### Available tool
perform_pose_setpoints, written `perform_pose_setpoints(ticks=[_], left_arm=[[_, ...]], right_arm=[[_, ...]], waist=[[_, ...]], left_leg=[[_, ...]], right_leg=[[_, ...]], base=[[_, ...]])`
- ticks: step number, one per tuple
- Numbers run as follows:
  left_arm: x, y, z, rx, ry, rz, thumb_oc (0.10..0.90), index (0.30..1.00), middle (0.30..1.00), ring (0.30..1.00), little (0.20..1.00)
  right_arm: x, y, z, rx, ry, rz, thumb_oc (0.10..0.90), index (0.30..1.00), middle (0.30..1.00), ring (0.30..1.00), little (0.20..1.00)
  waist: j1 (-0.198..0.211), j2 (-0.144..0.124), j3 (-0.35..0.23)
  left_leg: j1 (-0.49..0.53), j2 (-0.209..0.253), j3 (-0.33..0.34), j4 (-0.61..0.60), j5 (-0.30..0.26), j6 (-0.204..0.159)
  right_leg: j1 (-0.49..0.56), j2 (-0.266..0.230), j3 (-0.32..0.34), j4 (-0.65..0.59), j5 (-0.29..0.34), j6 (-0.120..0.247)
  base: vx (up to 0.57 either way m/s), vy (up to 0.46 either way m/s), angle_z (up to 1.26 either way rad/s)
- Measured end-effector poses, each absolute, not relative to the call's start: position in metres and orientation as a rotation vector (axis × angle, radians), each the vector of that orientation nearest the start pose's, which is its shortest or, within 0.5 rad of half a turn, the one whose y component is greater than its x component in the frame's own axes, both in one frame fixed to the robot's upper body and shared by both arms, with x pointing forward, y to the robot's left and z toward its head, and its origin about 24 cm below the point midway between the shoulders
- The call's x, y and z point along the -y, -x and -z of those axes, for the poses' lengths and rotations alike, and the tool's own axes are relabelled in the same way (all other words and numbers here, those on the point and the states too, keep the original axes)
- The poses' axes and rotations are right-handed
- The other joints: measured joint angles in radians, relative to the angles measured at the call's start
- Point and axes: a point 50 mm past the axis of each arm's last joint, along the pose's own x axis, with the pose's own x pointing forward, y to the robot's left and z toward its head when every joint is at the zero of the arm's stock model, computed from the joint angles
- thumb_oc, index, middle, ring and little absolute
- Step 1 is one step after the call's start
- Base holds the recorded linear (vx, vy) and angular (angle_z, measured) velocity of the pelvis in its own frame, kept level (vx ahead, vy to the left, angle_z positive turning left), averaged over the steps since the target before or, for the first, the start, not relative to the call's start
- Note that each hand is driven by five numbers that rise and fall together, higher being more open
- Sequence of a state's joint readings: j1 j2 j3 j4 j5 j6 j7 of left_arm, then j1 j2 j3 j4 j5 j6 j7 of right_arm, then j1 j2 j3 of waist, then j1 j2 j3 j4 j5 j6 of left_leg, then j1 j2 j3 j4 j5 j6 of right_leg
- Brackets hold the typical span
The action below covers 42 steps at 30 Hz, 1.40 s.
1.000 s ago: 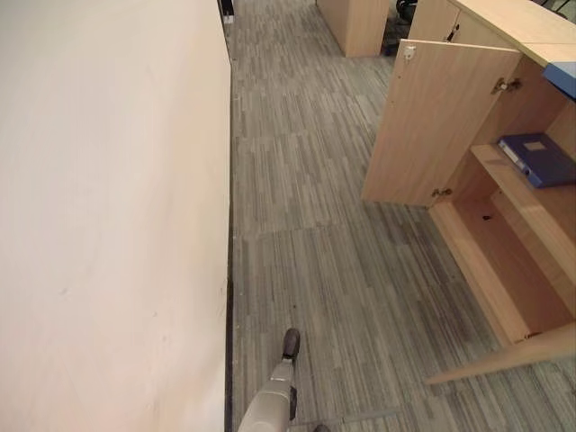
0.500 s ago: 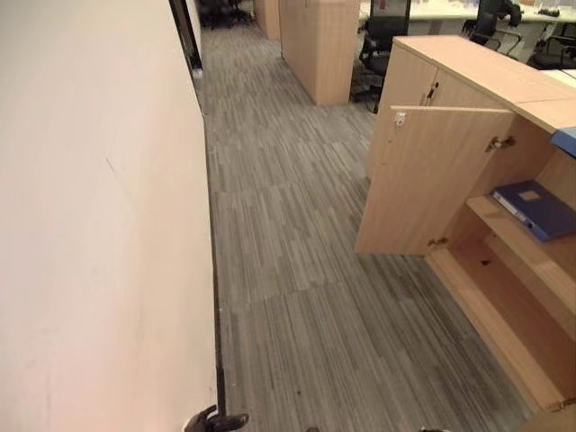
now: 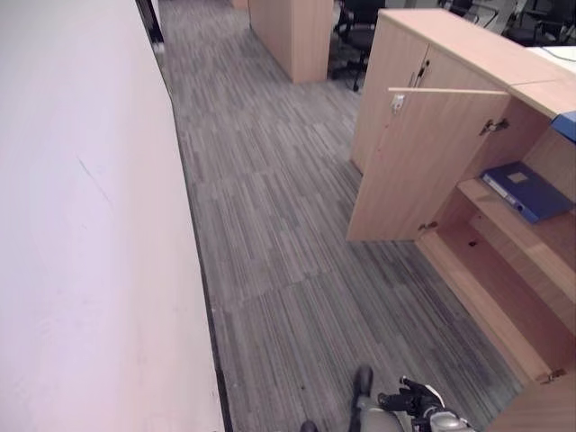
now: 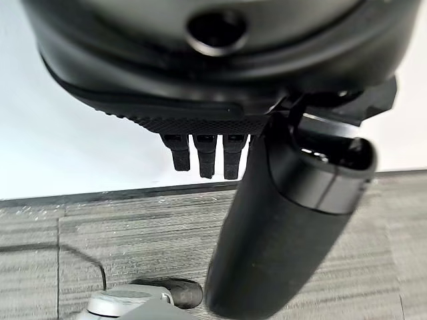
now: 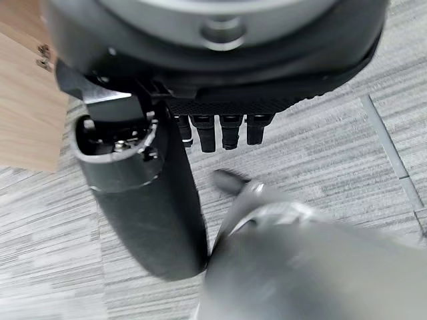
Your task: Put the empty folder in the office cabinet
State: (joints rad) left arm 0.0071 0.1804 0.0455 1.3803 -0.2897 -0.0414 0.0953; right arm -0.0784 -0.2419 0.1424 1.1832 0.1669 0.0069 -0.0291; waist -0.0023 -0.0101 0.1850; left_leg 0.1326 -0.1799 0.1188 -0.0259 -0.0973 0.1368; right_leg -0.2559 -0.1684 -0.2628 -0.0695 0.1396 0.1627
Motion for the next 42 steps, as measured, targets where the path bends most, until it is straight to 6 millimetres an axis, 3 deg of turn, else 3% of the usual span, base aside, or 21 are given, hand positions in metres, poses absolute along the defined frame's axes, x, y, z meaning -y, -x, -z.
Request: perform_pose_setpoints(ticks=[2, 3, 4, 5, 7, 9, 10, 12, 14, 15, 16, 18, 20, 23, 25, 27, 29, 32, 35, 37, 42], left_arm=[[-0.231, -0.045, 0.171, -1.338, 0.053, -0.447, 0.8, 0.9, 0.9, 0.9, 0.9], [-0.231, -0.038, 0.172, -1.357, 0.051, -0.451, 0.8, 0.9, 0.9, 0.9, 0.9], [-0.231, -0.028, 0.173, -1.385, 0.045, -0.461, 0.8, 0.9, 0.9, 0.9, 0.9], [-0.228, -0.014, 0.174, -1.432, 0.046, -0.466, 0.8, 0.9, 0.9, 0.9, 0.9], [-0.232, -0.011, 0.173, -1.436, 0.025, -0.466, 0.8, 0.9, 0.9, 0.9, 0.9], [-0.242, -0.012, 0.171, -1.427, -0.012, -0.477, 0.8, 0.9, 0.9, 0.9, 0.9], [-0.251, -0.014, 0.168, -1.414, -0.036, -0.489, 0.8, 0.9, 0.9, 0.9, 0.9], [-0.247, -0.015, 0.169, -1.414, -0.024, -0.497, 0.8, 0.9, 0.9, 0.9, 0.9], [-0.258, -0.029, 0.165, -1.351, -0.03, -0.55, 0.8, 0.9, 0.9, 0.9, 0.9], [-0.261, -0.04, 0.164, -1.32, -0.037, -0.555, 0.8, 0.9, 0.9, 0.9, 0.9], [-0.262, -0.059, 0.161, -1.254, -0.027, -0.559, 0.8, 0.9, 0.9, 0.9, 0.9], [-0.267, -0.072, 0.157, -1.208, 0.0, -0.595, 0.8, 0.9, 0.9, 0.9, 0.9], [-0.267, -0.08, 0.155, -1.172, 0.016, -0.621, 0.8, 0.9, 0.9, 0.9, 0.9], [-0.265, -0.085, 0.155, -1.149, 0.036, -0.628, 0.8, 0.9, 0.9, 0.9, 0.9], [-0.264, -0.078, 0.157, -1.171, 0.065, -0.658, 0.8, 0.9, 0.9, 0.9, 0.9], [-0.257, -0.063, 0.161, -1.22, 0.064, -0.677, 0.8, 0.9, 0.9, 0.9, 0.9], [-0.255, -0.053, 0.163, -1.247, 0.046, -0.682, 0.8, 0.9, 0.9, 0.9, 0.9], [-0.266, -0.057, 0.159, -1.228, 0.017, -0.689, 0.8, 0.9, 0.9, 0.9, 0.9], [-0.255, -0.057, 0.163, -1.24, 0.035, -0.668, 0.8, 0.9, 0.9, 0.9, 0.9], [-0.246, -0.048, 0.166, -1.267, 0.051, -0.657, 0.8, 0.9, 0.9, 0.9, 0.9], [-0.248, -0.053, 0.165, -1.244, 0.072, -0.679, 0.8, 0.9, 0.9, 0.9, 0.9]], right_arm=[[0.231, -0.131, 0.15, -1.109, 0.173, 0.126, 0.8, 0.9, 0.9, 0.9, 0.9], [0.232, -0.129, 0.151, -1.114, 0.166, 0.134, 0.8, 0.9, 0.9, 0.9, 0.9], [0.23, -0.123, 0.154, -1.137, 0.146, 0.142, 0.8, 0.9, 0.9, 0.9, 0.9], [0.232, -0.118, 0.155, -1.146, 0.135, 0.154, 0.8, 0.9, 0.9, 0.9, 0.9], [0.236, -0.118, 0.155, -1.152, 0.141, 0.165, 0.8, 0.9, 0.9, 0.9, 0.9], [0.237, -0.118, 0.155, -1.174, 0.143, 0.162, 0.8, 0.9, 0.9, 0.9, 0.9], [0.237, -0.111, 0.157, -1.2, 0.15, 0.157, 0.8, 0.9, 0.9, 0.9, 0.9], [0.252, -0.091, 0.159, -1.281, 0.211, 0.164, 0.8, 0.9, 0.9, 0.9, 0.9], [0.247, -0.071, 0.164, -1.336, 0.208, 0.154, 0.8, 0.9, 0.9, 0.9, 0.9], [0.245, -0.071, 0.164, -1.336, 0.219, 0.139, 0.8, 0.9, 0.9, 0.9, 0.9], [0.242, -0.07, 0.165, -1.341, 0.232, 0.123, 0.8, 0.9, 0.9, 0.9, 0.9], [0.229, -0.074, 0.168, -1.333, 0.229, 0.091, 0.8, 0.9, 0.9, 0.9, 0.9], [0.227, -0.077, 0.168, -1.325, 0.23, 0.094, 0.8, 0.9, 0.9, 0.9, 0.9], [0.235, -0.08, 0.165, -1.312, 0.253, 0.111, 0.8, 0.9, 0.9, 0.9, 0.9], [0.242, -0.078, 0.164, -1.318, 0.267, 0.124, 0.8, 0.9, 0.9, 0.9, 0.9], [0.252, -0.07, 0.163, -1.345, 0.288, 0.146, 0.8, 0.9, 0.9, 0.9, 0.9], [0.252, -0.06, 0.164, -1.376, 0.284, 0.153, 0.8, 0.9, 0.9, 0.9, 0.9], [0.237, -0.061, 0.168, -1.371, 0.251, 0.121, 0.8, 0.9, 0.9, 0.9, 0.9], [0.246, -0.07, 0.165, -1.347, 0.276, 0.135, 0.8, 0.9, 0.9, 0.9, 0.9], [0.25, -0.07, 0.163, -1.345, 0.285, 0.157, 0.8, 0.9, 0.9, 0.9, 0.9], [0.238, -0.047, 0.17, -1.405, 0.252, 0.138, 0.8, 0.9, 0.9, 0.9, 0.9]], waist=[[-0.001, 0.001, 0.001], [-0.008, -0.006, -0.003], [-0.019, 0.007, -0.012], [-0.027, 0.031, -0.035], [-0.039, 0.066, -0.048], [-0.039, 0.037, -0.055], [-0.03, -0.013, -0.075], [-0.017, 0.007, -0.079], [-0.017, -0.012, -0.082], [-0.023, -0.024, -0.08], [-0.004, -0.041, -0.073], [0.005, -0.119, -0.06], [0.009, -0.143, -0.054], [0.008, -0.123, -0.036], [0.007, -0.077, -0.025], [0.01, -0.006, -0.023], [0.012, 0.022, -0.016], [0.063, -0.031, -0.005], [0.075, -0.021, -0.001], [0.097, -0.011, -0.008], [0.085, -0.039, -0.019]], left_leg=[[0.043, -0.006, -0.018, -0.018, -0.006, -0.01], [0.074, -0.008, -0.045, -0.036, -0.035, -0.051], [0.099, 0.0, -0.065, -0.037, -0.068, -0.076], [0.12, 0.027, -0.076, -0.032, -0.084, -0.072], [0.136, 0.067, -0.104, -0.022, -0.09, -0.093], [0.108, 0.061, -0.121, 0.049, -0.09, -0.096], [0.086, 0.019, -0.119, 0.116, -0.084, -0.116], [0.046, 0.053, -0.117, 0.312, -0.088, -0.173], [-0.016, 0.18, -0.099, 0.453, -0.12, -0.207], [-0.109, 0.231, -0.102, 0.628, -0.087, -0.218], [-0.292, 0.307, -0.076, 0.963, 0.011, -0.17], [-0.405, 0.294, -0.102, 0.952, 0.006, -0.173], [-0.45, 0.283, -0.116, 0.866, 0.005, -0.172], [-0.477, 0.257, -0.156, 0.589, 0.025, -0.186], [-0.457, 0.23, -0.183, 0.426, 0.095, -0.198], [-0.357, 0.216, -0.228, 0.211, 0.231, -0.217], [-0.252, 0.225, -0.225, 0.084, 0.202, -0.217], [-0.229, 0.201, -0.235, 0.118, 0.198, -0.225], [-0.199, 0.197, -0.334, 0.143, 0.126, -0.25], [-0.155, 0.164, -0.395, 0.114, 0.063, -0.216], [-0.143, 0.142, -0.35, 0.061, 0.095, -0.176]], right_leg=[[-0.002, 0.02, -0.007, 0.018, 0.024, -0.011], [0.004, 0.035, -0.018, 0.064, 0.02, -0.011], [0.01, 0.062, -0.019, 0.132, 0.003, -0.047], [0.002, 0.101, -0.02, 0.19, -0.016, -0.118], [-0.009, 0.157, -0.061, 0.257, -0.05, -0.146], [-0.025, 0.176, -0.083, 0.297, -0.119, -0.224], [-0.009, 0.176, -0.068, 0.238, -0.088, -0.327], [0.103, 0.203, -0.028, 0.166, -0.118, -0.362], [0.168, 0.245, -0.016, 0.139, -0.163, -0.376], [0.18, 0.264, -0.006, 0.125, -0.181, -0.383], [0.208, 0.299, 0.026, 0.103, -0.184, -0.394], [0.273, 0.267, 0.098, 0.098, -0.181, -0.389], [0.305, 0.24, 0.127, 0.08, -0.183, -0.39], [0.367, 0.2, 0.171, 0.06, -0.206, -0.328], [0.392, 0.185, 0.198, 0.068, -0.225, -0.292], [0.406, 0.187, 0.236, 0.095, -0.267, -0.235], [0.388, 0.184, 0.237, 0.178, -0.34, -0.168], [0.366, 0.136, 0.27, 0.212, -0.341, -0.169], [0.367, 0.142, 0.359, 0.208, -0.33, -0.14], [0.347, 0.132, 0.43, 0.206, -0.319, -0.14], [0.304, 0.105, 0.481, 0.2, -0.275, -0.09]], base=[[0.58, -0.286, 0.36], [0.65, -0.364, 0.46], [0.42, -0.304, 0.42], [0.49, -0.42, 0.3], [0.43, -0.402, 0.37], [0.26, -0.261, 0.42], [0.35, -0.367, 0.16], [0.36, -0.414, 0.03], [0.46, -0.587, -0.07], [0.37, -0.507, -0.58], [0.22, -0.314, -0.84], [0.19, -0.218, -1.0], [0.16, -0.075, -0.57], [0.11, -0.015, -0.5], [0.14, 0.007, -0.54], [0.1, 0.021, -0.62], [0.12, 0.063, -0.48], [0.14, 0.096, -0.79], [0.15, 0.125, -0.74], [0.1, 0.141, -1.14], [0.1, 0.168, -0.55]])
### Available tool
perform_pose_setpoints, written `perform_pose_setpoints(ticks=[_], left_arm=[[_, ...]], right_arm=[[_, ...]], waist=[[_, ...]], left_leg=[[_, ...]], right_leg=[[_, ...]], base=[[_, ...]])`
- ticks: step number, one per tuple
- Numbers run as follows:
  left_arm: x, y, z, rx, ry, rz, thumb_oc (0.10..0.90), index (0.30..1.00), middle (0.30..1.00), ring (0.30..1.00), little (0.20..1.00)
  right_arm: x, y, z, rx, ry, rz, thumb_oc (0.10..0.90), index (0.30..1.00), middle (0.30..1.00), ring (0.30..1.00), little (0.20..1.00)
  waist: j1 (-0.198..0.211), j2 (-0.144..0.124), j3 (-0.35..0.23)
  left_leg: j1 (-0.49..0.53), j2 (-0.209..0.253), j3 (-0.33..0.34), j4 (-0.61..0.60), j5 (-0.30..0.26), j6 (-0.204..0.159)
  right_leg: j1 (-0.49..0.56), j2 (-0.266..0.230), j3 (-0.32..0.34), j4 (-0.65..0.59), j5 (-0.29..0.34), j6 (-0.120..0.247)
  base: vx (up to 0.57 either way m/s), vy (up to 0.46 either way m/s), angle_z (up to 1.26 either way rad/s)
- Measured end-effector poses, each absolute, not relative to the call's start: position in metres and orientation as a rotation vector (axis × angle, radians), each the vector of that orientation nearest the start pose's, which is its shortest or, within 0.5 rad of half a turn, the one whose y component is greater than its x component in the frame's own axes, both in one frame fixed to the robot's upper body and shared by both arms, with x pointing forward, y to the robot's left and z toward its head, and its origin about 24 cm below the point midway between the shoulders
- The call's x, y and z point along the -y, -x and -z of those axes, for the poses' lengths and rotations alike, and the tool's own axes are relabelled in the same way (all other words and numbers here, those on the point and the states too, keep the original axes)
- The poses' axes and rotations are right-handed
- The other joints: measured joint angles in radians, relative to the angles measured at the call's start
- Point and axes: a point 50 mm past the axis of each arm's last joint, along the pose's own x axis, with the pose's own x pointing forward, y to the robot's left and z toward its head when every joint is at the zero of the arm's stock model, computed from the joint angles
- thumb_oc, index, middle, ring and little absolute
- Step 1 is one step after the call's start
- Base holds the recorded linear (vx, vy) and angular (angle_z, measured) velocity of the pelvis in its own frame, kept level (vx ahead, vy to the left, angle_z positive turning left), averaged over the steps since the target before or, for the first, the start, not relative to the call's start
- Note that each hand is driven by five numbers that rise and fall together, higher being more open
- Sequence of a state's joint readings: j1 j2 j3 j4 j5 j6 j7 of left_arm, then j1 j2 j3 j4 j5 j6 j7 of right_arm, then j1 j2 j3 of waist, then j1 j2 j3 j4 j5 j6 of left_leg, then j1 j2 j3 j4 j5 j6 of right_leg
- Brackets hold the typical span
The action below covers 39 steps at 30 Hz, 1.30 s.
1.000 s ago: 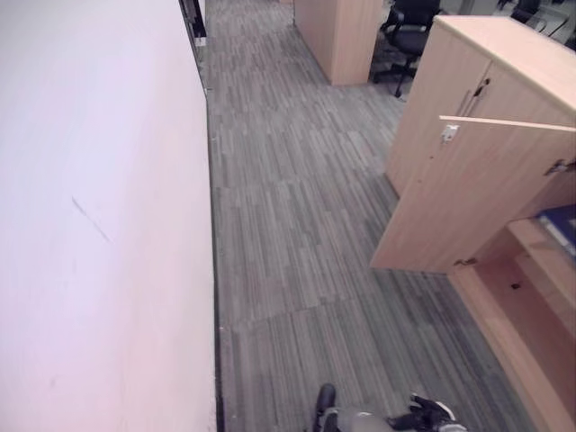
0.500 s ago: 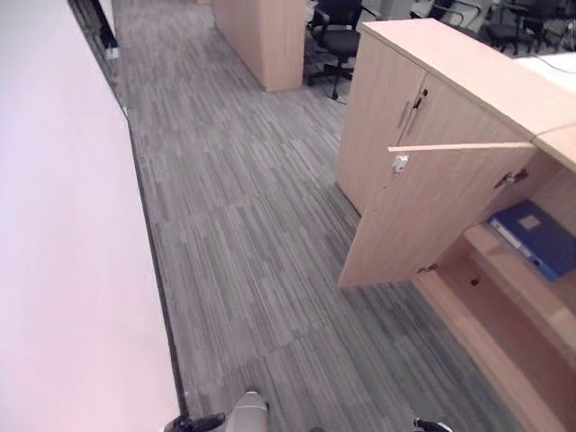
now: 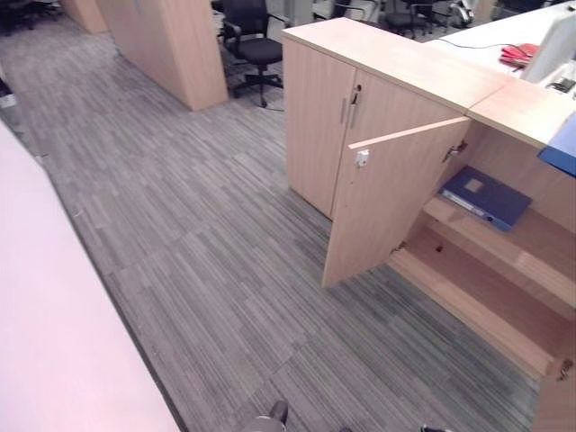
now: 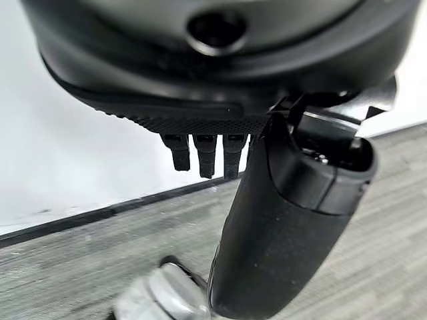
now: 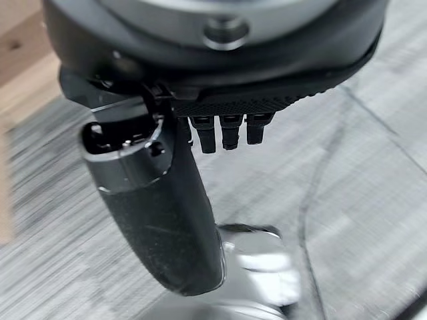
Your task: Put the empty folder in the office cabinet
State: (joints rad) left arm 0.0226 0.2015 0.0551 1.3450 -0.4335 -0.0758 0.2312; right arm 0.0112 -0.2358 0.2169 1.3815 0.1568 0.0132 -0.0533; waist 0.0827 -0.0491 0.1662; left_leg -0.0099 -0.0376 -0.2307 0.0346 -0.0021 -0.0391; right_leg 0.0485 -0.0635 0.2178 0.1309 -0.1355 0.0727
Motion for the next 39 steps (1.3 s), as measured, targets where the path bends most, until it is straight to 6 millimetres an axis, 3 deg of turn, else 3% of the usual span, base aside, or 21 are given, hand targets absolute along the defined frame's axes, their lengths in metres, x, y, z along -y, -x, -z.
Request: perform_pose_setpoints(ticks=[4, 7, 12, 14, 15, 16, 18, 19, 20, 21, 22, 23, 24, 25, 27, 31, 32, 35, 37, 38, 39], left_arm=[[-0.247, -0.072, 0.159, -1.133, 0.11, -0.732, 0.8, 0.9, 0.9, 0.9, 0.9], [-0.25, -0.124, 0.134, -0.863, 0.124, -0.702, 0.8, 0.9, 0.9, 0.9, 0.9], [-0.258, -0.168, 0.097, -0.647, 0.033, -0.613, 0.8, 0.9, 0.9, 0.9, 0.9], [-0.262, -0.182, 0.08, -0.566, -0.042, -0.551, 0.8, 0.9, 0.9, 0.9, 0.9], [-0.265, -0.189, 0.07, -0.521, -0.08, -0.518, 0.8, 0.9, 0.9, 0.9, 0.9], [-0.267, -0.191, 0.064, -0.493, -0.105, -0.497, 0.8, 0.9, 0.9, 0.9, 0.9], [-0.27, -0.195, 0.053, -0.449, -0.156, -0.447, 0.8, 0.9, 0.9, 0.9, 0.9], [-0.269, -0.198, 0.048, -0.427, -0.172, -0.424, 0.8, 0.9, 0.9, 0.9, 0.9], [-0.271, -0.201, 0.045, -0.415, -0.194, -0.411, 0.8, 0.9, 0.9, 0.9, 0.9], [-0.27, -0.205, 0.045, -0.424, -0.201, -0.405, 0.8, 0.9, 0.9, 0.9, 0.9], [-0.27, -0.196, 0.053, -0.471, -0.199, -0.398, 0.8, 0.9, 0.9, 0.9, 0.9], [-0.268, -0.192, 0.056, -0.488, -0.196, -0.394, 0.8, 0.9, 0.9, 0.9, 0.9], [-0.275, -0.193, 0.056, -0.493, -0.207, -0.417, 0.8, 0.9, 0.9, 0.9, 0.9], [-0.274, -0.195, 0.055, -0.489, -0.202, -0.43, 0.8, 0.9, 0.9, 0.9, 0.9], [-0.271, -0.208, 0.048, -0.452, -0.218, -0.402, 0.8, 0.9, 0.9, 0.9, 0.9], [-0.269, -0.203, 0.053, -0.48, -0.251, -0.375, 0.8, 0.9, 0.9, 0.9, 0.9], [-0.268, -0.198, 0.056, -0.498, -0.254, -0.374, 0.8, 0.9, 0.9, 0.9, 0.9], [-0.262, -0.185, 0.067, -0.55, -0.264, -0.339, 0.8, 0.9, 0.9, 0.9, 0.9], [-0.257, -0.188, 0.068, -0.552, -0.254, -0.306, 0.8, 0.9, 0.9, 0.9, 0.9], [-0.254, -0.189, 0.068, -0.551, -0.258, -0.292, 0.8, 0.9, 0.9, 0.9, 0.9], [-0.252, -0.189, 0.068, -0.551, -0.258, -0.279, 0.8, 0.9, 0.9, 0.9, 0.9]], right_arm=[[0.232, -0.037, 0.172, -1.42, 0.221, 0.144, 0.8, 0.9, 0.9, 0.9, 0.9], [0.23, -0.029, 0.173, -1.439, 0.207, 0.155, 0.8, 0.9, 0.9, 0.9, 0.9], [0.24, -0.054, 0.168, -1.372, 0.261, 0.138, 0.8, 0.9, 0.9, 0.9, 0.9], [0.245, -0.069, 0.164, -1.322, 0.273, 0.137, 0.8, 0.9, 0.9, 0.9, 0.9], [0.245, -0.071, 0.164, -1.322, 0.274, 0.138, 0.8, 0.9, 0.9, 0.9, 0.9], [0.247, -0.071, 0.163, -1.327, 0.277, 0.141, 0.8, 0.9, 0.9, 0.9, 0.9], [0.248, -0.075, 0.162, -1.314, 0.274, 0.135, 0.8, 0.9, 0.9, 0.9, 0.9], [0.248, -0.077, 0.162, -1.308, 0.266, 0.141, 0.8, 0.9, 0.9, 0.9, 0.9], [0.246, -0.078, 0.162, -1.3, 0.25, 0.142, 0.8, 0.9, 0.9, 0.9, 0.9], [0.25, -0.09, 0.157, -1.247, 0.247, 0.152, 0.8, 0.9, 0.9, 0.9, 0.9], [0.259, -0.1, 0.151, -1.207, 0.275, 0.156, 0.8, 0.9, 0.9, 0.9, 0.9], [0.267, -0.103, 0.147, -1.183, 0.294, 0.16, 0.8, 0.9, 0.9, 0.9, 0.9], [0.259, -0.112, 0.147, -1.159, 0.286, 0.148, 0.8, 0.9, 0.9, 0.9, 0.9], [0.259, -0.113, 0.147, -1.156, 0.282, 0.144, 0.8, 0.9, 0.9, 0.9, 0.9], [0.257, -0.111, 0.147, -1.16, 0.271, 0.138, 0.8, 0.9, 0.9, 0.9, 0.9], [0.25, -0.081, 0.158, -1.258, 0.245, 0.137, 0.8, 0.9, 0.9, 0.9, 0.9], [0.25, -0.075, 0.16, -1.283, 0.239, 0.136, 0.8, 0.9, 0.9, 0.9, 0.9], [0.253, -0.068, 0.161, -1.318, 0.243, 0.143, 0.8, 0.9, 0.9, 0.9, 0.9], [0.256, -0.072, 0.16, -1.312, 0.254, 0.143, 0.8, 0.9, 0.9, 0.9, 0.9], [0.258, -0.077, 0.158, -1.299, 0.263, 0.144, 0.8, 0.9, 0.9, 0.9, 0.9], [0.261, -0.084, 0.156, -1.282, 0.278, 0.145, 0.8, 0.9, 0.9, 0.9, 0.9]], waist=[[-0.006, -0.002, -0.014], [-0.022, 0.005, -0.039], [-0.029, 0.036, -0.039], [-0.022, 0.056, -0.034], [-0.025, 0.062, -0.031], [-0.023, 0.068, -0.028], [-0.024, 0.067, -0.027], [-0.026, 0.06, -0.029], [-0.039, 0.021, -0.034], [-0.062, 0.001, 0.003], [-0.051, 0.03, 0.013], [-0.059, 0.084, 0.007], [-0.057, 0.045, 0.041], [-0.068, 0.069, 0.037], [-0.083, 0.044, 0.064], [-0.088, 0.013, 0.059], [-0.104, 0.014, 0.054], [-0.114, 0.068, 0.016], [-0.11, 0.077, 0.013], [-0.111, 0.074, 0.012], [-0.114, 0.063, 0.004]], left_leg=[[0.04, -0.008, 0.063, -0.042, 0.013, 0.029], [0.051, -0.023, 0.089, -0.076, 0.032, 0.055], [0.063, -0.036, 0.121, -0.074, 0.03, 0.089], [0.066, -0.022, 0.166, -0.083, 0.032, 0.101], [0.085, -0.02, 0.196, -0.094, 0.031, 0.106], [0.087, -0.018, 0.225, -0.108, 0.037, 0.116], [0.063, -0.014, 0.243, -0.108, 0.037, 0.115], [0.044, -0.013, 0.244, -0.106, 0.035, 0.11], [0.026, -0.051, 0.251, -0.076, 0.028, 0.099], [-0.066, -0.102, 0.287, 0.236, -0.068, 0.113], [-0.016, -0.091, 0.302, 0.291, -0.15, 0.119], [0.051, -0.057, 0.257, 0.195, -0.22, 0.158], [0.091, -0.084, 0.264, 0.138, -0.208, 0.173], [0.089, -0.081, 0.251, 0.122, -0.192, 0.18], [0.075, -0.078, 0.225, 0.091, -0.155, 0.155], [0.136, -0.085, 0.175, 0.036, -0.16, 0.124], [0.16, -0.072, 0.155, 0.024, -0.165, 0.117], [0.176, 0.004, 0.114, 0.013, -0.189, 0.071], [0.168, 0.035, 0.112, 0.063, -0.17, 0.024], [0.166, 0.044, 0.119, 0.092, -0.146, -0.013], [0.157, 0.05, 0.125, 0.16, -0.141, -0.022]], right_leg=[[-0.011, -0.008, 0.074, -0.016, 0.024, 0.008], [-0.035, -0.021, 0.084, 0.004, 0.039, 0.019], [-0.136, 0.003, 0.055, 0.168, 0.069, 0.052], [-0.214, 0.005, -0.027, 0.263, 0.108, 0.052], [-0.23, -0.018, -0.13, 0.268, 0.128, 0.02], [-0.234, -0.035, -0.203, 0.279, 0.09, -0.005], [-0.24, -0.035, -0.26, 0.261, 0.047, 0.002], [-0.236, -0.025, -0.264, 0.236, 0.018, 0.009], [-0.214, -0.05, -0.259, 0.161, -0.015, 0.02], [-0.224, -0.089, -0.275, 0.133, 0.072, 0.006], [-0.233, -0.069, -0.281, 0.149, 0.08, 0.034], [-0.253, -0.037, -0.305, 0.18, 0.091, 0.066], [-0.278, -0.079, -0.31, 0.224, 0.08, 0.095], [-0.296, -0.072, -0.311, 0.223, 0.074, 0.103], [-0.338, -0.084, -0.319, 0.092, 0.123, 0.12], [-0.285, -0.107, -0.37, -0.084, 0.213, 0.092], [-0.266, -0.093, -0.379, -0.09, 0.26, 0.061], [-0.237, -0.037, -0.415, -0.084, 0.326, -0.019], [-0.234, -0.027, -0.457, -0.016, 0.276, -0.082], [-0.235, -0.025, -0.461, 0.032, 0.24, -0.084], [-0.232, -0.017, -0.472, 0.073, 0.189, -0.077]], base=[[0.09, 0.229, -0.61], [0.07, 0.283, -0.36], [0.03, 0.161, -0.66], [0.06, 0.103, -0.79], [0.09, 0.025, -0.78], [0.1, -0.013, -0.66], [0.14, -0.048, -0.4], [0.19, -0.074, -0.08], [0.23, -0.084, 0.08], [0.26, -0.11, -0.39], [0.29, -0.123, -0.74], [0.2, -0.091, -1.04], [0.35, -0.162, -0.53], [0.42, -0.193, -0.17], [0.55, -0.266, 0.25], [0.46, -0.307, 0.38], [0.43, -0.358, 0.54], [0.4, -0.36, 0.44], [0.28, -0.257, 0.37], [0.47, -0.44, 0.37], [0.21, -0.223, 0.2]])
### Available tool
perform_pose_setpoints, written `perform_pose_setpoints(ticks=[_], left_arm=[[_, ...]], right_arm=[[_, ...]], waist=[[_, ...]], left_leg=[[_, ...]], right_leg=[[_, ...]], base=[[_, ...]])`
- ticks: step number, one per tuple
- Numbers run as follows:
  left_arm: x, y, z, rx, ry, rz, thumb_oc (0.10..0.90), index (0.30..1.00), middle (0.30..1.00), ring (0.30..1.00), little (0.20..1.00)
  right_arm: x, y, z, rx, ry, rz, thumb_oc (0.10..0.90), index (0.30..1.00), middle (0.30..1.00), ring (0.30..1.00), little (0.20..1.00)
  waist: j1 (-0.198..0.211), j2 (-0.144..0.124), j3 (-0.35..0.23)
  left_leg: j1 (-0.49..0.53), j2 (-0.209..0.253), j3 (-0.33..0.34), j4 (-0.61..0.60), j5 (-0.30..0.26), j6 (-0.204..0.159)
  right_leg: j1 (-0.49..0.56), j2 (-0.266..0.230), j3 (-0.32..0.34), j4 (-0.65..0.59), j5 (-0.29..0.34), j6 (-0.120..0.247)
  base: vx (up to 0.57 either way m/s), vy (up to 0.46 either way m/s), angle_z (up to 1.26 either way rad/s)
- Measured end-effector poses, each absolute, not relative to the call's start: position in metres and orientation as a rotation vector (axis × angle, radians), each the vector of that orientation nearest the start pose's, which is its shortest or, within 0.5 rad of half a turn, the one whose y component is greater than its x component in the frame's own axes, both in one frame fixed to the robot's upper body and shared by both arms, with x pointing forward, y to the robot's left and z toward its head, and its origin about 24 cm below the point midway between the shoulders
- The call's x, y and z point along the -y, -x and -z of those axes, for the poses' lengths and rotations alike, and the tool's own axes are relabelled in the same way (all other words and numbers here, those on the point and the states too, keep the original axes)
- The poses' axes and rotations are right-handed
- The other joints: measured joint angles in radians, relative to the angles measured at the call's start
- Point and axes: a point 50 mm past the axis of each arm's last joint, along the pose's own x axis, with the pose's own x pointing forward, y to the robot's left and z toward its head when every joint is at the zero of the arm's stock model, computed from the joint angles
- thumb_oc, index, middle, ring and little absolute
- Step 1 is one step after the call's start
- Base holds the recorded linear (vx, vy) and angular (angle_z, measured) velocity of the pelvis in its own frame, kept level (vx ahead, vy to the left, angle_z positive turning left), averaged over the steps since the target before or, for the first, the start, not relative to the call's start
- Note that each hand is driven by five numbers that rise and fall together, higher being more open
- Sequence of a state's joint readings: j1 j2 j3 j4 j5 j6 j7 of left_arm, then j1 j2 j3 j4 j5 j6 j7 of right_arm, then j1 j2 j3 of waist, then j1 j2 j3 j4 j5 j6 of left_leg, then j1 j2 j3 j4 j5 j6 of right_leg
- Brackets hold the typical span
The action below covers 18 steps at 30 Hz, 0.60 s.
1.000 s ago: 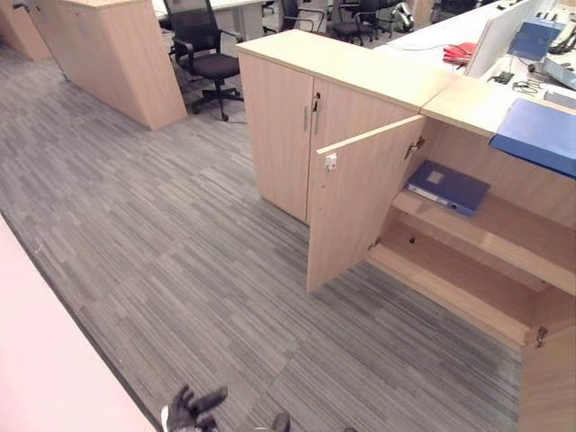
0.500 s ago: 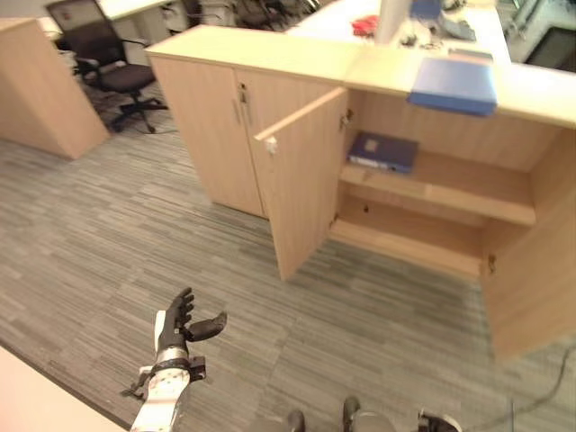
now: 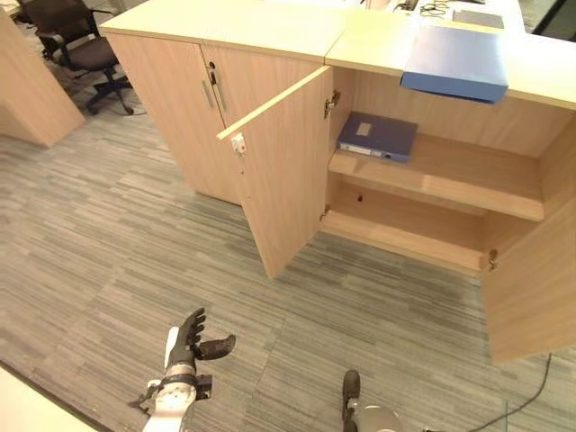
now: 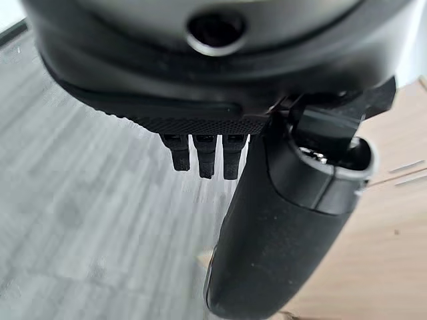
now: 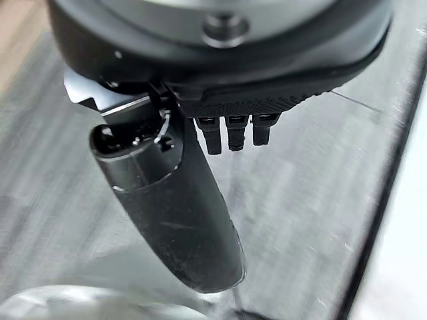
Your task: Put the empty folder in the office cabinet
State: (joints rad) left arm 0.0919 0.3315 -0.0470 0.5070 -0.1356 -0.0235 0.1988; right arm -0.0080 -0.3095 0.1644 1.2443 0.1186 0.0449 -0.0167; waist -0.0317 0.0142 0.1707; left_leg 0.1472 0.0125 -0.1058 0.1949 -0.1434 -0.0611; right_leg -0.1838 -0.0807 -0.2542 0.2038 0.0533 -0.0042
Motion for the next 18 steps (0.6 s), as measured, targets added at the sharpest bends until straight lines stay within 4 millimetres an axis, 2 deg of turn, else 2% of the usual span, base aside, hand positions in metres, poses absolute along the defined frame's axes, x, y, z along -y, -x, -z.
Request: perform_pose_setpoints(ticks=[1, 2, 3, 4, 5, 6, 7, 9, 10, 11, 12, 13, 14, 15, 16, 18], left_arm=[[-0.253, -0.189, 0.068, -0.552, -0.259, -0.279, 0.8, 0.9, 0.9, 0.9, 0.9], [-0.253, -0.191, 0.067, -0.545, -0.25, -0.282, 0.8, 0.9, 0.9, 0.9, 0.9], [-0.254, -0.191, 0.066, -0.541, -0.247, -0.282, 0.8, 0.9, 0.9, 0.9, 0.9], [-0.254, -0.194, 0.065, -0.535, -0.248, -0.271, 0.8, 0.9, 0.9, 0.9, 0.9], [-0.254, -0.196, 0.063, -0.53, -0.25, -0.264, 0.8, 0.9, 0.9, 0.9, 0.9], [-0.253, -0.197, 0.063, -0.527, -0.25, -0.257, 0.8, 0.9, 0.9, 0.9, 0.9], [-0.25, -0.203, 0.059, -0.509, -0.262, -0.211, 0.8, 0.9, 0.9, 0.9, 0.9], [-0.247, -0.208, 0.053, -0.489, -0.288, -0.143, 0.8, 0.9, 0.9, 0.9, 0.9], [-0.246, -0.208, 0.052, -0.49, -0.306, -0.092, 0.8, 0.9, 0.9, 0.9, 0.9], [-0.246, -0.206, 0.051, -0.492, -0.314, -0.069, 0.8, 0.9, 0.9, 0.9, 0.9], [-0.246, -0.206, 0.049, -0.49, -0.329, -0.028, 0.8, 0.9, 0.9, 0.9, 0.9], [-0.246, -0.207, 0.045, -0.486, -0.357, 0.037, 0.8, 0.9, 0.9, 0.9, 0.9], [-0.247, -0.208, 0.042, -0.484, -0.374, 0.075, 0.8, 0.9, 0.9, 0.9, 0.9], [-0.248, -0.208, 0.038, -0.481, -0.403, 0.137, 0.8, 0.9, 0.9, 0.9, 0.9], [-0.248, -0.209, 0.033, -0.476, -0.433, 0.2, 0.8, 0.9, 0.9, 0.9, 0.9], [-0.246, -0.213, 0.027, -0.471, -0.469, 0.284, 0.8, 0.9, 0.9, 0.9, 0.9]], right_arm=[[0.261, -0.085, 0.156, -1.276, 0.279, 0.145, 0.8, 0.9, 0.9, 0.9, 0.9], [0.261, -0.091, 0.155, -1.255, 0.288, 0.138, 0.8, 0.9, 0.9, 0.9, 0.9], [0.26, -0.098, 0.153, -1.232, 0.295, 0.137, 0.8, 0.9, 0.9, 0.9, 0.9], [0.261, -0.108, 0.15, -1.205, 0.31, 0.127, 0.8, 0.9, 0.9, 0.9, 0.9], [0.26, -0.113, 0.149, -1.192, 0.316, 0.122, 0.8, 0.9, 0.9, 0.9, 0.9], [0.26, -0.115, 0.149, -1.188, 0.324, 0.12, 0.8, 0.9, 0.9, 0.9, 0.9], [0.262, -0.12, 0.147, -1.174, 0.33, 0.12, 0.8, 0.9, 0.9, 0.9, 0.9], [0.262, -0.123, 0.146, -1.172, 0.332, 0.123, 0.8, 0.9, 0.9, 0.9, 0.9], [0.262, -0.124, 0.145, -1.171, 0.33, 0.121, 0.8, 0.9, 0.9, 0.9, 0.9], [0.263, -0.122, 0.145, -1.174, 0.332, 0.122, 0.8, 0.9, 0.9, 0.9, 0.9], [0.265, -0.128, 0.142, -1.152, 0.34, 0.116, 0.8, 0.9, 0.9, 0.9, 0.9], [0.269, -0.129, 0.141, -1.151, 0.354, 0.107, 0.8, 0.9, 0.9, 0.9, 0.9], [0.272, -0.13, 0.14, -1.15, 0.362, 0.105, 0.8, 0.9, 0.9, 0.9, 0.9], [0.276, -0.127, 0.139, -1.161, 0.369, 0.106, 0.8, 0.9, 0.9, 0.9, 0.9], [0.28, -0.125, 0.139, -1.171, 0.374, 0.108, 0.8, 0.9, 0.9, 0.9, 0.9], [0.284, -0.116, 0.14, -1.197, 0.374, 0.106, 0.8, 0.9, 0.9, 0.9, 0.9]], waist=[[0.004, -0.017, -0.019], [0.011, -0.024, -0.026], [0.011, -0.027, -0.03], [0.011, -0.03, -0.031], [0.008, -0.043, -0.034], [0.011, -0.045, -0.035], [0.011, -0.057, -0.032], [0.025, -0.072, -0.017], [0.04, -0.086, -0.008], [0.041, -0.09, -0.003], [0.04, -0.079, 0.013], [0.046, -0.06, 0.028], [0.049, -0.046, 0.037], [0.065, -0.02, 0.046], [0.079, 0.012, 0.054], [0.09, 0.055, 0.067]], left_leg=[[-0.012, 0.001, 0.015, 0.042, 0.002, -0.003], [-0.05, 0.021, 0.045, 0.155, -0.009, -0.005], [-0.073, 0.036, 0.061, 0.215, 0.004, -0.011], [-0.118, 0.068, 0.094, 0.318, 0.013, -0.001], [-0.147, 0.087, 0.117, 0.382, 0.041, 0.001], [-0.155, 0.099, 0.136, 0.406, 0.045, 0.006], [-0.199, 0.097, 0.135, 0.451, 0.035, 0.008], [-0.244, 0.086, 0.128, 0.425, 0.017, 0.009], [-0.264, 0.045, 0.116, 0.343, -0.014, 0.013], [-0.267, 0.029, 0.098, 0.289, -0.017, 0.018], [-0.314, 0.001, 0.093, 0.231, -0.008, 0.01], [-0.344, -0.022, 0.071, 0.134, 0.017, 0.007], [-0.368, -0.034, 0.073, 0.078, 0.049, 0.013], [-0.387, -0.052, 0.06, -0.042, 0.107, -0.008], [-0.396, -0.053, 0.035, -0.136, 0.165, -0.022], [-0.414, -0.05, 0.016, -0.21, 0.223, -0.026]], right_leg=[[0.016, -0.001, 0.001, -0.004, -0.046, -0.002], [0.047, 0.016, -0.005, -0.029, -0.053, -0.039], [0.064, 0.038, -0.002, -0.032, -0.06, -0.047], [0.08, 0.059, -0.005, -0.038, -0.064, -0.075], [0.093, 0.072, -0.003, -0.045, -0.08, -0.101], [0.098, 0.078, -0.002, -0.045, -0.082, -0.106], [0.11, 0.088, 0.012, -0.06, -0.105, -0.134], [0.128, 0.092, 0.025, -0.076, -0.098, -0.147], [0.151, 0.089, 0.063, -0.106, -0.106, -0.155], [0.163, 0.085, 0.062, -0.125, -0.081, -0.145], [0.187, 0.088, 0.081, -0.143, -0.085, -0.144], [0.204, 0.093, 0.091, -0.168, -0.084, -0.127], [0.225, 0.101, 0.093, -0.197, -0.074, -0.117], [0.255, 0.117, 0.121, -0.243, -0.063, -0.102], [0.28, 0.137, 0.131, -0.271, -0.053, -0.113], [0.303, 0.175, 0.139, -0.289, -0.039, -0.138]], base=[[0.38, -0.436, 0.11], [0.16, -0.216, -0.07], [0.32, -0.38, -0.18], [0.21, -0.214, -0.18], [0.28, -0.251, -0.15], [0.18, -0.109, 0.0], [0.18, -0.056, -0.04], [0.19, 0.009, -0.17], [0.15, 0.023, -0.31], [0.16, 0.04, -0.32], [0.16, 0.043, -0.3], [0.26, 0.054, -0.31], [0.29, 0.039, -0.46], [0.29, 0.032, -0.6], [0.19, 0.02, -0.65], [0.33, 0.064, -0.49]])
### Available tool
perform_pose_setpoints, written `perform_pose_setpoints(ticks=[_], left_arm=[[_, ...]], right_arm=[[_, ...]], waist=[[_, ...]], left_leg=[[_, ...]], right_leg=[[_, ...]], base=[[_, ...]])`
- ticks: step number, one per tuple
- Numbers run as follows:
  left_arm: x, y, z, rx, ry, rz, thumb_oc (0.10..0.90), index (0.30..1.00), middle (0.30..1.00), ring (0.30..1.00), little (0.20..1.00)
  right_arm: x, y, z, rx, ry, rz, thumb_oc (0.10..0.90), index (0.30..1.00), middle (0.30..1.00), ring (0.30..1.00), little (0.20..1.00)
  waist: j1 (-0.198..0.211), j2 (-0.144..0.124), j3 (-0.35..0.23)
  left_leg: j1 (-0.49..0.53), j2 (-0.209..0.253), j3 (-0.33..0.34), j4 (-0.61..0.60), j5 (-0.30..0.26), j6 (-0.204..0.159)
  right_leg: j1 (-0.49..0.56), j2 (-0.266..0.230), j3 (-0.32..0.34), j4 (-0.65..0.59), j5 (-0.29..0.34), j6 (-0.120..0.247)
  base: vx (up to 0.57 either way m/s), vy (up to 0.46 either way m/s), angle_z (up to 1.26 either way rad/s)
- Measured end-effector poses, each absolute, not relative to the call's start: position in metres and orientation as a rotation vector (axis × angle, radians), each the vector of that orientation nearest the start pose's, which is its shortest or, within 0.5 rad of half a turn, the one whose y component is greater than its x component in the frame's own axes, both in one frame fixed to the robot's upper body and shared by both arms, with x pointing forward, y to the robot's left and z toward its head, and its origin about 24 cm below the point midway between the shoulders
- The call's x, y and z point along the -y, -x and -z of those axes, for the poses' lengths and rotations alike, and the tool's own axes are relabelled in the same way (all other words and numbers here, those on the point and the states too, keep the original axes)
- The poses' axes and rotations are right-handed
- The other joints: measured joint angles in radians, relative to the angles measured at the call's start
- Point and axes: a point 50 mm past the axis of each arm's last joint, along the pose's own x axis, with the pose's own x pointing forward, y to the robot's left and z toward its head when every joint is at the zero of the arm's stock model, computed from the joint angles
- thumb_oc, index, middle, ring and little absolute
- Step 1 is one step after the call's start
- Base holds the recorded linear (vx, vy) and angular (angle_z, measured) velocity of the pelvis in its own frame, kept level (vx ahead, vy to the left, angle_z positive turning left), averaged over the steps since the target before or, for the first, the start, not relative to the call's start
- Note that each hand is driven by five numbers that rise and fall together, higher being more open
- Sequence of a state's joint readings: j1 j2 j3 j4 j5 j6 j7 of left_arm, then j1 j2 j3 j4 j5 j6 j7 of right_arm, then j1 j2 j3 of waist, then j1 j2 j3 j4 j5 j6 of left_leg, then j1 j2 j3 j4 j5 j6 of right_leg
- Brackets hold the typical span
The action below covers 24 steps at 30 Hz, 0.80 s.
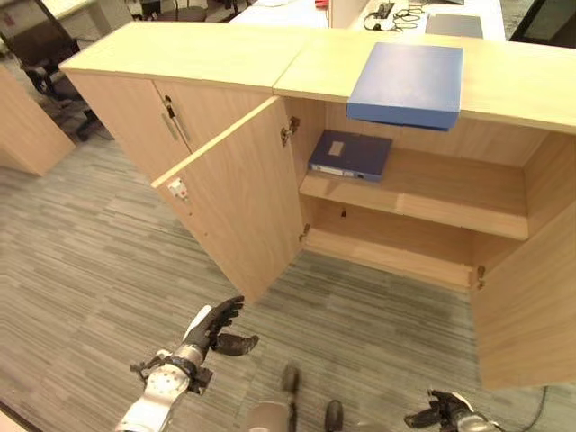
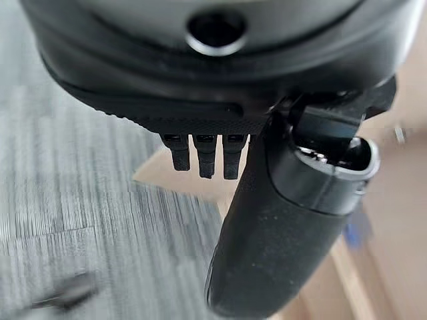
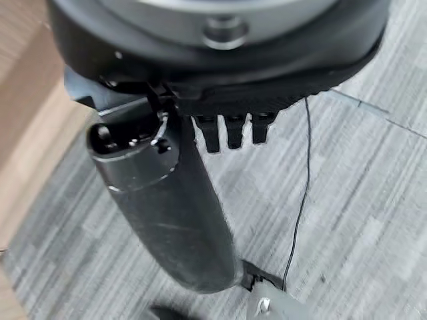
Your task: Put the empty folder in the office cabinet
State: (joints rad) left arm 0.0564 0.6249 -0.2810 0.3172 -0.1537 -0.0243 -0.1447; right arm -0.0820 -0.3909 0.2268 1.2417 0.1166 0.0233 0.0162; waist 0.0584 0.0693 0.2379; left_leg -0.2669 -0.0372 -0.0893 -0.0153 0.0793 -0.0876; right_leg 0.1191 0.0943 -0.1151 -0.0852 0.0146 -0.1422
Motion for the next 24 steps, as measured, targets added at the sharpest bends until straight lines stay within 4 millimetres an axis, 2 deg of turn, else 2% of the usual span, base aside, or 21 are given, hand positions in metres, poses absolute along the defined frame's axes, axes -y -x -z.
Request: perform_pose_setpoints(ticks=[2, 4, 5, 6, 7, 9, 11, 13, 14, 17, 18, 19, 20, 21, 22, 23, 24], left_arm=[[-0.244, -0.213, 0.022, -0.474, -0.515, 0.373, 0.8, 0.9, 0.9, 0.9, 0.9], [-0.239, -0.207, 0.019, -0.489, -0.555, 0.496, 0.8, 0.9, 0.9, 0.9, 0.9], [-0.236, -0.206, 0.018, -0.491, -0.561, 0.524, 0.8, 0.9, 0.9, 0.9, 0.9], [-0.229, -0.206, 0.015, -0.477, -0.568, 0.583, 0.8, 0.9, 0.9, 0.9, 0.9], [-0.224, -0.21, 0.013, -0.462, -0.575, 0.607, 0.8, 0.9, 0.9, 0.9, 0.9], [-0.215, -0.221, 0.003, -0.408, -0.599, 0.644, 0.8, 0.9, 0.9, 0.9, 0.9], [-0.211, -0.232, -0.007, -0.362, -0.616, 0.648, 0.8, 0.9, 0.9, 0.9, 0.9], [-0.216, -0.237, -0.015, -0.33, -0.617, 0.613, 0.8, 0.9, 0.9, 0.9, 0.9], [-0.219, -0.238, -0.017, -0.325, -0.614, 0.593, 0.8, 0.9, 0.9, 0.9, 0.9], [-0.23, -0.243, -0.026, -0.295, -0.616, 0.514, 0.8, 0.9, 0.9, 0.9, 0.9], [-0.231, -0.244, -0.026, -0.293, -0.621, 0.508, 0.8, 0.9, 0.9, 0.9, 0.9], [-0.232, -0.245, -0.028, -0.287, -0.628, 0.504, 0.8, 0.9, 0.9, 0.9, 0.9], [-0.234, -0.243, -0.026, -0.293, -0.634, 0.49, 0.8, 0.9, 0.9, 0.9, 0.9], [-0.236, -0.239, -0.022, -0.306, -0.642, 0.48, 0.8, 0.9, 0.9, 0.9, 0.9], [-0.237, -0.234, -0.018, -0.324, -0.64, 0.474, 0.8, 0.9, 0.9, 0.9, 0.9], [-0.238, -0.232, -0.015, -0.333, -0.639, 0.471, 0.8, 0.9, 0.9, 0.9, 0.9], [-0.235, -0.231, -0.012, -0.338, -0.635, 0.471, 0.8, 0.9, 0.9, 0.9, 0.9]], right_arm=[[0.282, -0.109, 0.143, -1.228, 0.367, 0.093, 0.8, 0.9, 0.9, 0.9, 0.9], [0.279, -0.103, 0.146, -1.254, 0.378, 0.06, 0.8, 0.9, 0.9, 0.9, 0.9], [0.28, -0.103, 0.146, -1.257, 0.382, 0.054, 0.8, 0.9, 0.9, 0.9, 0.9], [0.279, -0.106, 0.146, -1.248, 0.388, 0.044, 0.8, 0.9, 0.9, 0.9, 0.9], [0.277, -0.105, 0.146, -1.248, 0.386, 0.044, 0.8, 0.9, 0.9, 0.9, 0.9], [0.265, -0.101, 0.152, -1.263, 0.357, 0.021, 0.8, 0.9, 0.9, 0.9, 0.9], [0.255, -0.101, 0.155, -1.271, 0.338, 0.002, 0.8, 0.9, 0.9, 0.9, 0.9], [0.25, -0.107, 0.155, -1.258, 0.354, -0.035, 0.8, 0.9, 0.9, 0.9, 0.9], [0.248, -0.108, 0.155, -1.252, 0.351, -0.045, 0.8, 0.9, 0.9, 0.9, 0.9], [0.24, -0.11, 0.156, -1.243, 0.338, -0.077, 0.8, 0.9, 0.9, 0.9, 0.9], [0.241, -0.11, 0.156, -1.243, 0.344, -0.08, 0.8, 0.9, 0.9, 0.9, 0.9], [0.243, -0.114, 0.154, -1.23, 0.361, -0.087, 0.8, 0.9, 0.9, 0.9, 0.9], [0.244, -0.121, 0.152, -1.208, 0.377, -0.092, 0.8, 0.9, 0.9, 0.9, 0.9], [0.246, -0.123, 0.15, -1.2, 0.387, -0.091, 0.8, 0.9, 0.9, 0.9, 0.9], [0.246, -0.126, 0.149, -1.183, 0.391, -0.093, 0.8, 0.9, 0.9, 0.9, 0.9], [0.245, -0.127, 0.149, -1.177, 0.391, -0.095, 0.8, 0.9, 0.9, 0.9, 0.9], [0.244, -0.127, 0.148, -1.171, 0.384, -0.095, 0.8, 0.9, 0.9, 0.9, 0.9]], waist=[[0.001, 0.006, -0.002], [0.035, -0.001, -0.003], [0.035, -0.006, -0.001], [0.015, 0.007, -0.013], [0.003, 0.002, -0.013], [-0.003, -0.048, -0.025], [-0.008, -0.084, -0.042], [-0.002, -0.079, -0.047], [-0.002, -0.072, -0.051], [-0.001, -0.038, -0.083], [-0.003, -0.032, -0.089], [-0.002, -0.025, -0.095], [0.005, -0.02, -0.096], [0.004, -0.017, -0.1], [0.001, -0.012, -0.104], [0.003, -0.01, -0.11], [-0.003, -0.002, -0.109]], left_leg=[[-0.001, -0.015, -0.019, -0.042, 0.027, -0.001], [0.054, -0.021, -0.066, -0.066, 0.047, 0.04], [0.068, -0.021, -0.067, -0.061, 0.047, 0.04], [0.108, -0.017, -0.068, -0.063, 0.065, 0.056], [0.117, -0.017, -0.066, -0.066, 0.105, 0.082], [0.13, -0.024, -0.022, -0.065, 0.162, 0.141], [0.144, -0.052, 0.011, -0.064, 0.131, 0.167], [0.191, -0.073, 0.07, -0.065, 0.092, 0.194], [0.209, -0.077, 0.086, -0.065, 0.079, 0.201], [0.26, -0.1, 0.12, -0.064, 0.042, 0.244], [0.265, -0.101, 0.123, -0.065, 0.04, 0.246], [0.279, -0.109, 0.129, -0.065, 0.022, 0.262], [0.295, -0.113, 0.151, -0.064, 0.019, 0.267], [0.308, -0.12, 0.157, -0.064, 0.014, 0.271], [0.324, -0.125, 0.165, -0.064, 0.002, 0.277], [0.324, -0.125, 0.169, -0.064, 0.001, 0.274], [0.329, -0.123, 0.146, -0.064, -0.013, 0.255]], right_leg=[[0.028, 0.018, 0.055, 0.0, -0.031, 0.012], [0.057, 0.022, 0.149, 0.015, -0.044, 0.024], [0.064, 0.023, 0.156, 0.018, -0.047, 0.028], [0.091, 0.036, 0.177, 0.013, -0.069, 0.045], [0.102, 0.035, 0.185, 0.012, -0.08, 0.049], [0.103, 0.016, 0.211, 0.038, -0.128, 0.094], [0.103, -0.027, 0.221, 0.052, -0.158, 0.132], [0.109, -0.068, 0.228, 0.099, -0.191, 0.182], [0.109, -0.08, 0.227, 0.129, -0.204, 0.192], [0.05, -0.112, 0.204, 0.316, -0.267, 0.266], [0.037, -0.117, 0.192, 0.368, -0.28, 0.278], [-0.01, -0.128, 0.175, 0.472, -0.286, 0.294], [-0.082, -0.155, 0.11, 0.637, -0.301, 0.287], [-0.108, -0.181, 0.064, 0.695, -0.304, 0.282], [-0.14, -0.226, 0.012, 0.721, -0.304, 0.28], [-0.15, -0.246, -0.003, 0.721, -0.306, 0.276], [-0.177, -0.257, -0.025, 0.678, -0.318, 0.27]], base=[[0.37, 0.106, -0.52], [0.34, 0.119, -1.12], [0.29, 0.12, -1.03], [0.18, 0.087, -0.47], [0.28, 0.149, -0.37], [0.28, 0.191, -0.39], [0.32, 0.261, -0.5], [0.29, 0.247, -0.78], [0.2, 0.2, -0.68], [0.15, 0.2, -0.34], [0.1, 0.209, -0.13], [0.1, 0.205, -0.22], [0.11, 0.173, -0.24], [0.12, 0.12, -0.32], [0.11, 0.073, -0.17], [0.11, 0.028, -0.07], [0.08, 0.011, 0.11]])
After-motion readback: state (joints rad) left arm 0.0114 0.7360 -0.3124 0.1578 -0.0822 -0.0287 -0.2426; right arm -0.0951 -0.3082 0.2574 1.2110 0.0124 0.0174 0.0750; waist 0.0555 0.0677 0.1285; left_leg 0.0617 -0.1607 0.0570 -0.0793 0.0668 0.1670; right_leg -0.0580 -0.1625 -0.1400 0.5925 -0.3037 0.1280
